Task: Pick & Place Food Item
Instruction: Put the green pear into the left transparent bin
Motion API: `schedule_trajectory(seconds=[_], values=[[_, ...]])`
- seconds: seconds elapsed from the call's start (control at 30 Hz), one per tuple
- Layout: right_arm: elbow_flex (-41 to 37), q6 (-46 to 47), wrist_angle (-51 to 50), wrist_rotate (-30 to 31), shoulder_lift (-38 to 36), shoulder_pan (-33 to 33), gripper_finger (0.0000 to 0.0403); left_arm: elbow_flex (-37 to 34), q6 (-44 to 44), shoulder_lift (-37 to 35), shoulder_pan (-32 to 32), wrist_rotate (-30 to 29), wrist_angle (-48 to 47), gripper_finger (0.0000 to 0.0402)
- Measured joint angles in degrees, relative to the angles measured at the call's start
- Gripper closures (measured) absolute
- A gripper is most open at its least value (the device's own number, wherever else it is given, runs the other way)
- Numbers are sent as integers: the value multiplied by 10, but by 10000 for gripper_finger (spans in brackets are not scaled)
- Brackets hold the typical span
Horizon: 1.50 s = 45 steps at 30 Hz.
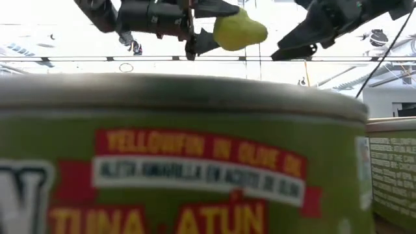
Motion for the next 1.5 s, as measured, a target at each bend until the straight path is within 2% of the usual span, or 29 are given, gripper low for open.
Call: schedule_trajectory(seconds=[0.17, 0.27, 0.4, 0.53, 0.6, 0.67, 0.83, 1.0, 1.27, 1.37, 1.5], values=[[-11, 20, -33, 30, -38, 0, 97, -87, -97, 12, 33, 37, 256, 59], [-33, 0, 44, 62, -36, 0, 97, -111, -124, 20, 35, 50, 349, 59], [-87, -86, 315, 67, 3, 0, 97, -106, -136, 22, 25, 51, 376, 61], [-117, -231, 596, -5, 85, -4, 97, -98, -137, 22, 17, 51, 376, 61], [-114, -274, 698, -46, 135, -6, 97, -97, -137, 22, 14, 51, 379, 61], [-102, -301, 758, -76, 181, -10, 97, -95, -138, 22, 15, 51, 385, 61], [-42, -312, 801, -106, 273, -27, 97, -95, -141, 22, 15, 56, 403, 61], [15, -361, 824, -104, 318, -33, 96, -94, -156, 20, 12, 78, 427, 61], [32, -399, 869, -106, 330, -35, 96, -93, -159, 22, 4, 93, 429, 61], [33, -432, 860, -86, 328, -33, 96, -94, -161, 25, 3, 92, 415, 61], [34, -441, 850, -95, 327, -34, 96, -94, -156, 25, 3, 92, 419, 62]])
